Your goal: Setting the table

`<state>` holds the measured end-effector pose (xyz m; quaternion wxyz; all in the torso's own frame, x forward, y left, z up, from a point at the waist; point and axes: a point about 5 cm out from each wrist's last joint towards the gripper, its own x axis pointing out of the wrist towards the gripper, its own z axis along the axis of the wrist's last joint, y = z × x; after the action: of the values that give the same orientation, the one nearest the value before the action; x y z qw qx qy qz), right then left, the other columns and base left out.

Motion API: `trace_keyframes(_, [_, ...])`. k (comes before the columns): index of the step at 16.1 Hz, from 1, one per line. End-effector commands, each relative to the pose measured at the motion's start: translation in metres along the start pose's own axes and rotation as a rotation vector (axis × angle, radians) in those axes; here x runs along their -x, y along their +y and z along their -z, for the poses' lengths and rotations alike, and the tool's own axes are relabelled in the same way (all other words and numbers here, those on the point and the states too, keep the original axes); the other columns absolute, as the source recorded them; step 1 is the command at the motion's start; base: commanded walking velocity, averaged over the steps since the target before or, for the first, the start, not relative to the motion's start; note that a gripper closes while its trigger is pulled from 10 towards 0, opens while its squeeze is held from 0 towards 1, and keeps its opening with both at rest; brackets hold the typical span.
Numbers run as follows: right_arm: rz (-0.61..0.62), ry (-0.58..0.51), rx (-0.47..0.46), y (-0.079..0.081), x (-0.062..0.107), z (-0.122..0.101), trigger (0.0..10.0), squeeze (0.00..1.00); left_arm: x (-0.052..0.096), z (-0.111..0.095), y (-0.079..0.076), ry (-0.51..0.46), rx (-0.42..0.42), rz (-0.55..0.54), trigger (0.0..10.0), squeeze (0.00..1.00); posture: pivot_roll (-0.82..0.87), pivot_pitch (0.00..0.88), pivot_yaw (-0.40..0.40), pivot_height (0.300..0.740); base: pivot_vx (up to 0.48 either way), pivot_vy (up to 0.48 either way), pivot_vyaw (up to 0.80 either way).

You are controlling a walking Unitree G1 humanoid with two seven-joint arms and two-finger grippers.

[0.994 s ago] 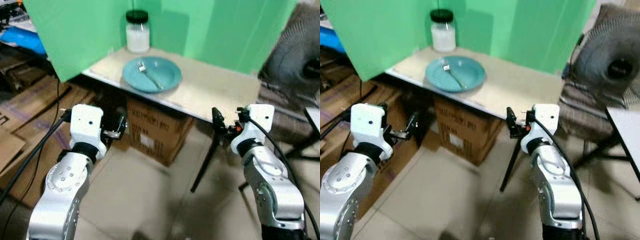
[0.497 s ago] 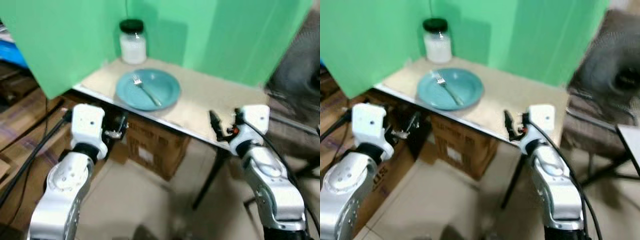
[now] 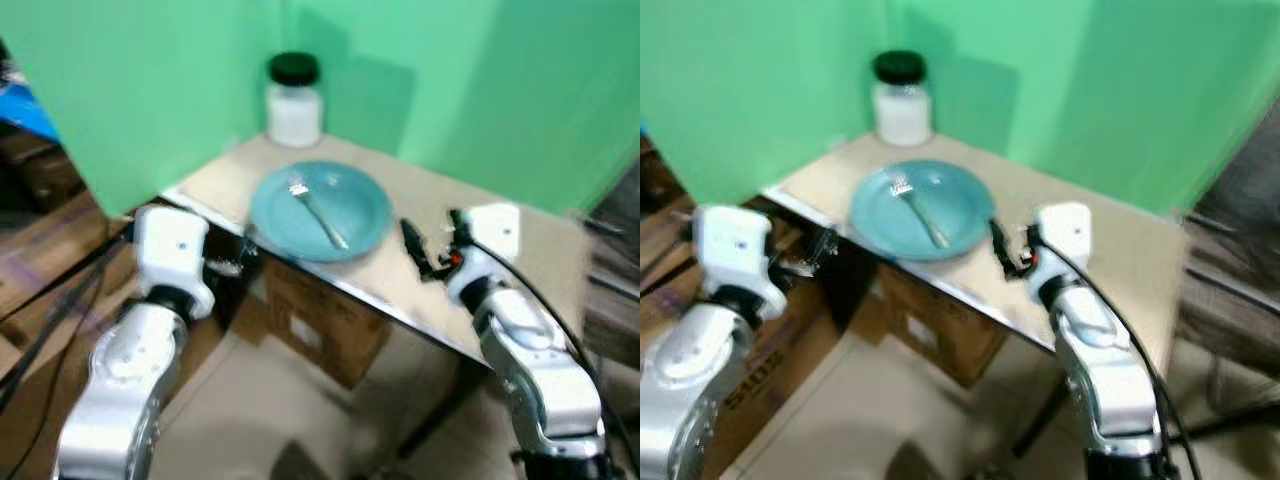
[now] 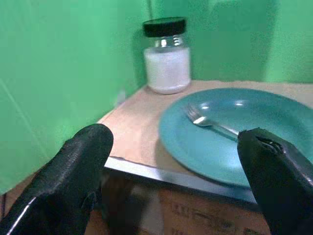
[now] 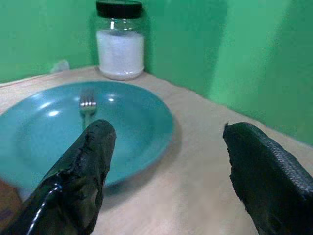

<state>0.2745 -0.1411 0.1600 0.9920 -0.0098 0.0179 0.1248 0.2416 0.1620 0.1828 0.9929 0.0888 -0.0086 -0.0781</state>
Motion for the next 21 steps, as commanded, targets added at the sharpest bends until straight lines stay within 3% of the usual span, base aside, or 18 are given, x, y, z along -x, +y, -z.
trace_keyframes(1, [-0.074, -0.026, -0.018, 0.015, -0.002, -0.006, 10.0, 0.0, 0.003, -0.001, 0.007, 0.0, -0.018, -0.024, 10.0, 0.38, 0.04, 0.084, -0.03, 0.74, 0.424, 0.0, 0.8])
trace_keyframes(3, [-0.064, -0.037, -0.079, 0.015, -0.002, -0.006, 10.0, 0.0, 0.003, -0.001, 0.006, 0.0, -0.018, -0.019, 10.0, 0.38, 0.04, 0.077, -0.03, 0.74, 0.422, 0.0, 0.4])
trace_keyframes(6, [-0.075, -0.011, -0.054, 0.014, -0.005, -0.008, 10.0, 0.0, 0.003, -0.002, 0.004, -0.005, -0.02, 0.005, 10.0, 0.38, 0.04, 0.067, -0.027, 0.74, 0.423, 0.0, 0.0])
trace_keyframes(7, [-0.16, 0.065, -0.019, 0.02, -0.006, -0.006, 10.0, 0.0, 0.005, 0.0, 0.001, 0.008, -0.032, 0.058, 10.0, 0.35, 0.04, 0.059, -0.024, 0.74, 0.0, 0.0, 0.0])
trace_keyframes(8, [-0.244, 0.142, -0.016, 0.025, -0.004, -0.002, 10.0, 1.0, 0.007, 0.003, -0.001, 0.022, -0.052, 0.098, 10.0, 0.34, 0.05, 0.056, -0.023, 0.74, 0.0, 0.0, 0.0])
trace_keyframes(11, [-0.301, 0.211, -0.012, 0.031, -0.003, 0.001, 10.0, 1.0, 0.011, 0.008, 0.0, 0.049, -0.081, 0.14, 10.0, 0.35, 0.05, 0.053, -0.023, 0.74, 0.0, 0.0, 0.0])
trace_keyframes(15, [-0.232, 0.316, 0.029, 0.036, -0.017, 0.007, 10.0, 1.0, 0.035, 0.019, -0.012, 0.156, -0.073, 0.497, 10.0, 0.31, 0.05, 0.044, -0.021, 0.74, 0.0, 0.0, 0.0])
trace_keyframes(18, [-0.182, 0.355, 0.061, 0.036, -0.025, 0.011, 10.0, 1.0, 0.044, 0.021, -0.015, 0.183, -0.053, 0.593, 10.0, 0.25, 0.06, 0.045, -0.024, 0.74, 0.0, 0.0, 0.0])
trace_keyframes(19, [-0.15, 0.435, 0.066, 0.036, -0.028, 0.019, 10.0, 0.69, 0.048, 0.02, -0.016, 0.185, -0.039, 0.646, 10.0, 0.24, 0.06, 0.047, -0.031, 0.74, 0.0, 0.0, 0.0])
trace_keyframes(20, [-0.142, 0.468, 0.066, 0.037, -0.029, 0.023, 10.0, 0.0, 0.05, 0.02, -0.017, 0.188, -0.032, 0.666, 10.0, 0.23, 0.06, 0.047, -0.032, 0.74, 0.0, 0.0, 0.0])
trace_keyframes(21, [-0.149, 0.506, 0.037, 0.04, -0.03, 0.028, 10.0, 0.0, 0.052, 0.021, -0.017, 0.196, -0.03, 0.682, 10.0, 0.22, 0.06, 0.048, -0.032, 0.74, 0.0, 0.0, 0.0])
